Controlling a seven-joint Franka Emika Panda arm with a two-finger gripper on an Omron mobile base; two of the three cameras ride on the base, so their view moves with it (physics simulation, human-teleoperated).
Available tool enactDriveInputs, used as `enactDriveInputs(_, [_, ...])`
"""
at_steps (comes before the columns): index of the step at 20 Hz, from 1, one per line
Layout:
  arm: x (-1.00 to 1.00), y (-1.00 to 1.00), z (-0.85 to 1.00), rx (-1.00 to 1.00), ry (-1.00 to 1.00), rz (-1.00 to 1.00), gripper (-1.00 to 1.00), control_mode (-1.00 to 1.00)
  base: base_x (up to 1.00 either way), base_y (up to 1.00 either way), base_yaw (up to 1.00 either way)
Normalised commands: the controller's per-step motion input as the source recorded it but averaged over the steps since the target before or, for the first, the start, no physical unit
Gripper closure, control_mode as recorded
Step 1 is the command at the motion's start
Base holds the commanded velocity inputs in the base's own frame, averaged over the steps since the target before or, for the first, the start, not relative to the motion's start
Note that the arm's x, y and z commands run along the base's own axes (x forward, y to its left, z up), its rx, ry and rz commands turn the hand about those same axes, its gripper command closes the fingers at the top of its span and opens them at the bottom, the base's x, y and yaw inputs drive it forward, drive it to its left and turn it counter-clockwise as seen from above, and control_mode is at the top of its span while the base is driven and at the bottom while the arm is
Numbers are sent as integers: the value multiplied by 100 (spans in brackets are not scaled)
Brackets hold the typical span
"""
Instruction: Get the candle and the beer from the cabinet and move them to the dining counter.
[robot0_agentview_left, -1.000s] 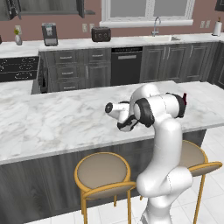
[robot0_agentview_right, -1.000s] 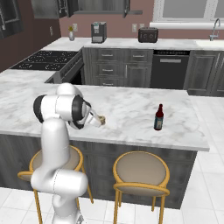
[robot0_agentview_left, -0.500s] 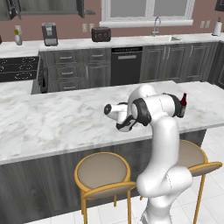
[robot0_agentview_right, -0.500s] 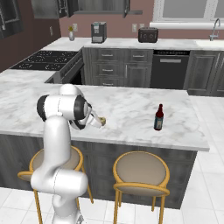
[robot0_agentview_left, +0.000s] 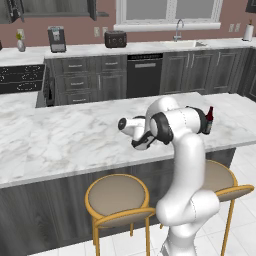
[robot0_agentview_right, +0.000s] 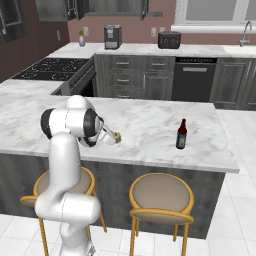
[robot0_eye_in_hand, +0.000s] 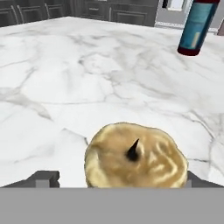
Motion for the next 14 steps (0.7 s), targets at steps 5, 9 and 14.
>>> enactDriveInputs(5, [-21,15,11,0,0,-2,-100,-100,0,0,0])
enactDriveInputs(9, [-18,19,7,0,0,-2,-100,-100,0,0,0])
enactDriveInputs(14, [-23,11,31,0,0,-2,-100,-100,0,0,0])
